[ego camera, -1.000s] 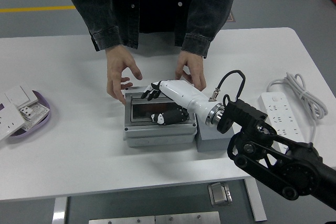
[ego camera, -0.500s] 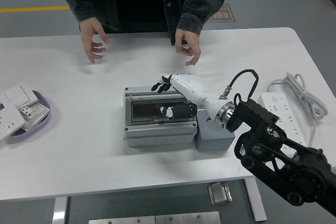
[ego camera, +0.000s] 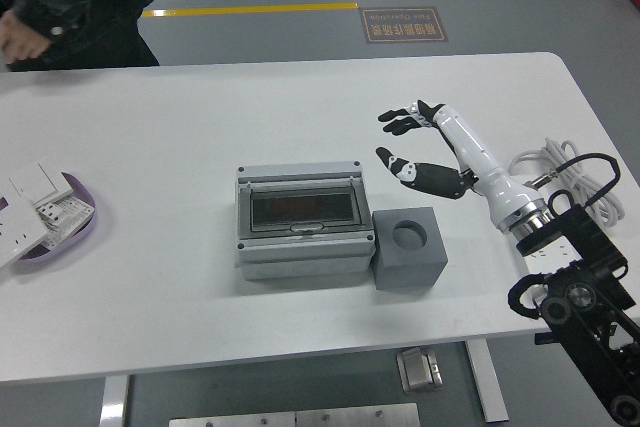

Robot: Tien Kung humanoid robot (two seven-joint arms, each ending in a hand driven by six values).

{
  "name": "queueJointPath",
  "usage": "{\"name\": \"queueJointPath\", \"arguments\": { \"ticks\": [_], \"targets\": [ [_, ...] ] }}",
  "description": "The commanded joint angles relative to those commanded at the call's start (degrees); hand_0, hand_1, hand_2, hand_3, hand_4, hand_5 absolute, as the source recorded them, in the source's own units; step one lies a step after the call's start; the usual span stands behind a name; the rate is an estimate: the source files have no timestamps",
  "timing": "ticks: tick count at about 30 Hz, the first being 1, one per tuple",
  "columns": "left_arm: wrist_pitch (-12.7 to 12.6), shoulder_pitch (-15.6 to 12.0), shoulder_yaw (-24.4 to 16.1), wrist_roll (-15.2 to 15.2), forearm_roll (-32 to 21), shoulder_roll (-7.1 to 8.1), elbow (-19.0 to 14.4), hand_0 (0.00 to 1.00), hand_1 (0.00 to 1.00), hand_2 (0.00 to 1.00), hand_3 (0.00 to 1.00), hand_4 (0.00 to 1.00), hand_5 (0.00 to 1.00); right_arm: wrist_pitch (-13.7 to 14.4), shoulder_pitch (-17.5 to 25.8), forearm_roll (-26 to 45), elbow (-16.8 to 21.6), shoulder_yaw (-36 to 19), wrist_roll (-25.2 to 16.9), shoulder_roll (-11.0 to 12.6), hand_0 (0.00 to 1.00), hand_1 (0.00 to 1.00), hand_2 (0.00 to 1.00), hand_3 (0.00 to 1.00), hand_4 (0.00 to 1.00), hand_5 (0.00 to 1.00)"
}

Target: Pick up the cylinder from the cube,place it in the box,flap close box

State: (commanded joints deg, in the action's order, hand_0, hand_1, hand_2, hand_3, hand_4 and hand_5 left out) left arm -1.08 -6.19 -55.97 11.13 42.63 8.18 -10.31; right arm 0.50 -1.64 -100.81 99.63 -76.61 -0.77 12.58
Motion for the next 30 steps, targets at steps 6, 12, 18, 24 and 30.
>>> {"name": "queueJointPath", "arguments": {
  "ticks": [6,12,18,24,30],
  "targets": [
    [0.17,0.38,-0.45,0.09,0.92,0.50,0.00,0.607,0.637,0.584,0.636,0.708,0.212,-0.29,0.71,2.59,-3.06,-7.20,-0.74,-1.43,0.714,0.617,0.624,0.653,0.686,0.283],
    [0.12,0.43,-0.82,0.23,1.30,0.79,0.00,0.607,0.637,0.584,0.635,0.707,0.210,-0.27,0.94,4.52,-5.36,-10.80,-1.39,-2.75,0.702,0.617,0.624,0.653,0.686,0.287],
    [-0.17,0.09,-0.60,-1.04,0.30,0.23,0.00,0.607,0.637,0.584,0.635,0.707,0.209,0.03,1.51,4.61,-5.99,-14.18,-1.85,-3.67,0.708,0.624,0.626,0.654,0.685,0.288],
    [-0.31,-0.09,-1.64,-0.63,0.75,-0.54,0.00,0.607,0.637,0.584,0.634,0.706,0.212,0.95,2.06,5.31,-5.87,-16.62,-2.96,-4.17,0.702,0.625,0.630,0.655,0.684,0.290],
    [0.26,-0.05,-3.18,2.07,2.47,-0.96,0.00,0.607,0.636,0.582,0.632,0.706,0.214,1.38,2.45,5.89,-6.24,-17.61,-3.89,-4.66,0.701,0.628,0.630,0.657,0.684,0.295]
  ]
}}
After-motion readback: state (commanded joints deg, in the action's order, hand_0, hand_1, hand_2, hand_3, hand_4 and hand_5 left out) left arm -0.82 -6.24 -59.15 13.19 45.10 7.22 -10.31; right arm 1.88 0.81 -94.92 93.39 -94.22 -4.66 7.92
